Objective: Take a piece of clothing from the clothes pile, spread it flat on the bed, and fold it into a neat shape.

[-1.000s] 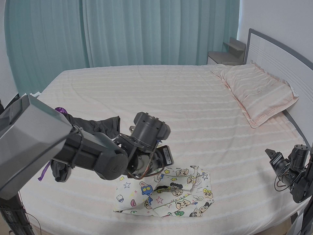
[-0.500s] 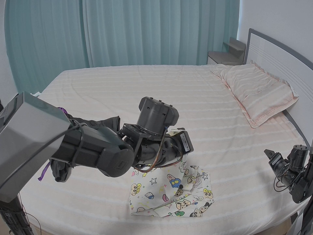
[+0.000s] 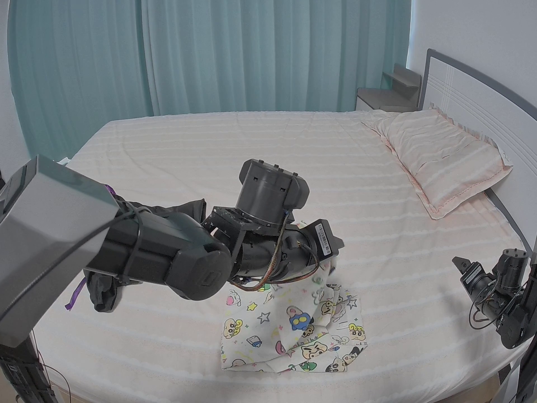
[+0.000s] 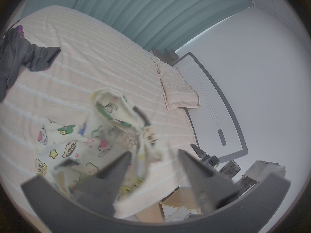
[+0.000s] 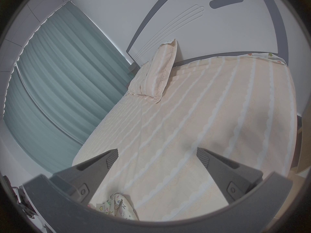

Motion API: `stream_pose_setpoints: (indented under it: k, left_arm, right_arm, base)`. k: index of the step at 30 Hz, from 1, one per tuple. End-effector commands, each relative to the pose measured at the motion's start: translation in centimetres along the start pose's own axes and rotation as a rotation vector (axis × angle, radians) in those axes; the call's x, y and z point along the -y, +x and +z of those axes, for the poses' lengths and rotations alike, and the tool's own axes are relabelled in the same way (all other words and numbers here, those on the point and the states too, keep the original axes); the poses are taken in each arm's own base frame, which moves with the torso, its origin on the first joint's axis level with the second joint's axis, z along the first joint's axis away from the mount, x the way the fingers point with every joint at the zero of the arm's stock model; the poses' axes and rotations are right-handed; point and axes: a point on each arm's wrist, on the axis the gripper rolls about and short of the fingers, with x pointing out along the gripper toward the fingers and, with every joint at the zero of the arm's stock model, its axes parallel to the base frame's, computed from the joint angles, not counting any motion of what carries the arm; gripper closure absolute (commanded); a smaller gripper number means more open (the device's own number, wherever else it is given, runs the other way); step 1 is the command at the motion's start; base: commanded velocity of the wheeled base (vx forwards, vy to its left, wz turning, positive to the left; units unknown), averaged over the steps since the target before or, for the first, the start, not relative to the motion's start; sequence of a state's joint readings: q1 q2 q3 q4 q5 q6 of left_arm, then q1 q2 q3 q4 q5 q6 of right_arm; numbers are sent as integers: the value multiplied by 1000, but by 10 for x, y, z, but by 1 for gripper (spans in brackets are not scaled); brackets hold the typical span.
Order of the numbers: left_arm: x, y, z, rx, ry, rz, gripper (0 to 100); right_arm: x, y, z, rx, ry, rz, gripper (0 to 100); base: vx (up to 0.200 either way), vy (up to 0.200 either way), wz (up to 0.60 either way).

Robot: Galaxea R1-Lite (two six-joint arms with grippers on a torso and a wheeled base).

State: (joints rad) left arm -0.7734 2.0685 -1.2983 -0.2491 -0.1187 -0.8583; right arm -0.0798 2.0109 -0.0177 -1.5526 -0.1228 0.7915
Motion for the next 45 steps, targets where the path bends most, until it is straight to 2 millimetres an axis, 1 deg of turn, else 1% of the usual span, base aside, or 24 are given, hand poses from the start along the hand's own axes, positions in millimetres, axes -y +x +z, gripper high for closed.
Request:
stream_pose_setpoints:
  k: [1, 9, 13, 15, 17, 19, 21, 24, 25, 26, 31, 35, 41, 45]
  left_arm:
    - [0, -1, 0, -8, -1, -8, 0]
    - [-1, -1, -1, -5, -7, 10, 0]
    - [-9, -2, -7, -11, -45, 51, 0]
    - [-19, -16, -9, -16, -68, 79, 0]
    - [-35, -40, -5, 0, -100, 112, 0]
    - [-44, -55, -5, 6, -120, 134, 0]
    - [-64, -74, -9, 10, -168, 185, 0]
    - [-87, -94, -12, 15, -232, 234, 0]
    - [-91, -97, -13, 16, -245, 237, 0]
    - [-101, -108, -13, 30, -288, 238, 0]
    - [-123, -131, -19, 80, -354, 262, 0]
    - [-132, -137, -27, 54, -395, 262, 0]
    - [-140, -138, -38, 14, -479, 269, 0]
    - [-141, -138, -32, 18, -503, 253, 0]
  right_arm:
    - [0, 0, 0, 7, 1, 7, 0]
    - [0, 0, 0, 7, 1, 7, 0]
    - [0, -1, 1, 8, 2, 6, 0]
    - [0, -1, 1, 7, 3, 5, 0]
    - [0, -1, 0, 2, 2, 5, 0]
    - [0, -1, 0, 2, 2, 5, 0]
    - [-1, -1, -1, -1, -1, 9, 0]
    - [-3, -2, -5, -15, -8, 17, 0]
    - [-4, -2, -5, -17, -10, 20, 0]
    - [-4, -3, -7, -25, -14, 22, 0]
    - [-2, -1, -10, -37, -19, 4, 0]
    - [-1, 0, -12, -47, -20, -4, 0]
    - [-4, 0, -16, -61, -9, 6, 0]
    - [-8, 0, -26, -98, 4, 21, 0]
  base:
    - [0, 0, 0]
    - [0, 0, 0]
    - [0, 0, 0]
    - [0, 0, 0]
    - [0, 0, 0]
    - [0, 0, 0]
    - [0, 0, 0]
    - [0, 0, 0]
    - [0, 0, 0]
    - [0, 0, 0]
    - [0, 0, 0]
    - [0, 0, 0]
    - [0, 0, 0]
    - [0, 0, 0]
